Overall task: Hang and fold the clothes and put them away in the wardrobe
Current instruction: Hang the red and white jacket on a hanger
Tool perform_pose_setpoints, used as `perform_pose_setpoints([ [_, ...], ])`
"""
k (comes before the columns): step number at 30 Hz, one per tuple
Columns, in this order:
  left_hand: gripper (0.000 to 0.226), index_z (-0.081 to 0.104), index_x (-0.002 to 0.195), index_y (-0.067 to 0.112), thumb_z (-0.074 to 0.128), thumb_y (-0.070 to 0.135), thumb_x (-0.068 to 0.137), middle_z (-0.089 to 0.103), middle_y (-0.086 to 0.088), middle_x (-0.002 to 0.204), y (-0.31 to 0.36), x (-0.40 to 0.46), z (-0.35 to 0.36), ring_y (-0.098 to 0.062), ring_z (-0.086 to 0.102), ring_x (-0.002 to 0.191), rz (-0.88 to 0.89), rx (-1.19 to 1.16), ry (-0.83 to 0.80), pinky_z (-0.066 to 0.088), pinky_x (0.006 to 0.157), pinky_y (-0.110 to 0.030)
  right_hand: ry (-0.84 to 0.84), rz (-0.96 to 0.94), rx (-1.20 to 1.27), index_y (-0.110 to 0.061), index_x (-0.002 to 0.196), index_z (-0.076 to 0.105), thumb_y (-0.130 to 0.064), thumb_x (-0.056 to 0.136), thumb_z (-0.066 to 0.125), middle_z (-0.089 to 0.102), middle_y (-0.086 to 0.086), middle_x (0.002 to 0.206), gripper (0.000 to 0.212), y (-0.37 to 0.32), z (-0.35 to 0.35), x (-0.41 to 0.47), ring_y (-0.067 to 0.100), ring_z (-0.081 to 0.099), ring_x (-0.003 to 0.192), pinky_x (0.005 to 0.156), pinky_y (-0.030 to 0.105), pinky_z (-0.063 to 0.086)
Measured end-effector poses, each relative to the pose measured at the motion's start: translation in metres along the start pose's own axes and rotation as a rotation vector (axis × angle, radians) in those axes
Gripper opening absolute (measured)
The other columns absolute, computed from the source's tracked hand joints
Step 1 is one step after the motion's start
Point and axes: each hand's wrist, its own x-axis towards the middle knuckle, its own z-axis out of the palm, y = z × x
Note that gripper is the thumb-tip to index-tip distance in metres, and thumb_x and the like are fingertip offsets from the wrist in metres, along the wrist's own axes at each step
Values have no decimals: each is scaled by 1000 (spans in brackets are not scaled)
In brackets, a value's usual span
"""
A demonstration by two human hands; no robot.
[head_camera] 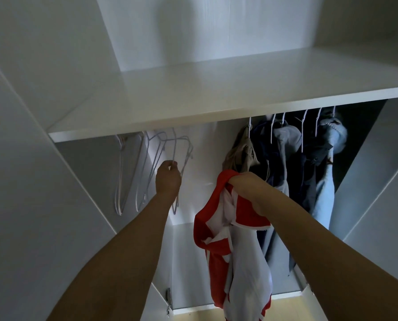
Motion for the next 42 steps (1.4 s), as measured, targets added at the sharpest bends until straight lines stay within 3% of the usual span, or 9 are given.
perform_pose_setpoints([
  [2,28,62,117,5,42,12,99,62,-6,113,-2,-3,-6,-15,57,91,28,10,-40,41,70,-19,-30,44,6,4,135,44,-22,102,39,57,16,98,42,-1,2,-1,27,54,98,95,31,41],
  [6,30,62,116,5,39,8,97,60,-7,122,11,-3,-18,-18,55,105,61,107,-91,38,80,-22,-10,-25,47,4,128,52,-16,98,46,59,8,92,37,2,2,-2,17,56,82,78,26,50],
  [14,27,61,115,2,41,12,100,62,-21,114,29,17,-13,-30,59,96,88,253,-210,45,75,-33,20,-6,-14,4,131,48,-19,102,39,57,18,123,38,-4,-12,-18,29,55,115,95,31,45],
  [17,28,60,114,1,39,13,100,61,-18,115,33,24,-4,-33,58,103,124,315,-233,45,76,-32,51,-66,95,5,125,54,-14,97,46,58,16,106,35,2,-20,-15,16,54,75,62,20,43],
  [21,29,61,115,3,40,17,101,60,-17,117,41,31,10,-33,58,105,176,333,-289,48,84,-35,88,34,171,1,121,57,-26,98,48,60,15,98,37,9,-24,-9,25,54,80,82,34,47],
  [25,27,59,113,4,38,16,101,59,-15,117,39,34,20,-30,56,106,234,378,-288,43,86,-34,119,74,178,0,124,54,-33,97,50,60,12,89,43,15,-26,-4,23,53,72,68,30,46],
  [29,24,58,110,5,38,9,98,59,-13,108,24,35,24,-29,56,100,216,413,-284,38,76,-28,149,123,149,1,133,48,-34,97,49,55,23,127,50,18,-27,3,37,53,115,103,41,41],
  [33,22,55,103,8,38,1,92,53,-7,95,15,27,24,-23,50,86,197,486,-296,36,70,-25,175,136,111,1,132,48,-35,97,48,55,24,128,50,18,-29,9,38,51,119,106,42,38],
  [42,24,59,100,9,36,4,96,47,-2,74,21,8,38,-16,43,61,-55,-5,-371,33,50,-22,182,94,99,-2,117,59,-32,95,51,64,20,112,38,24,-30,8,36,61,103,96,42,48],
])
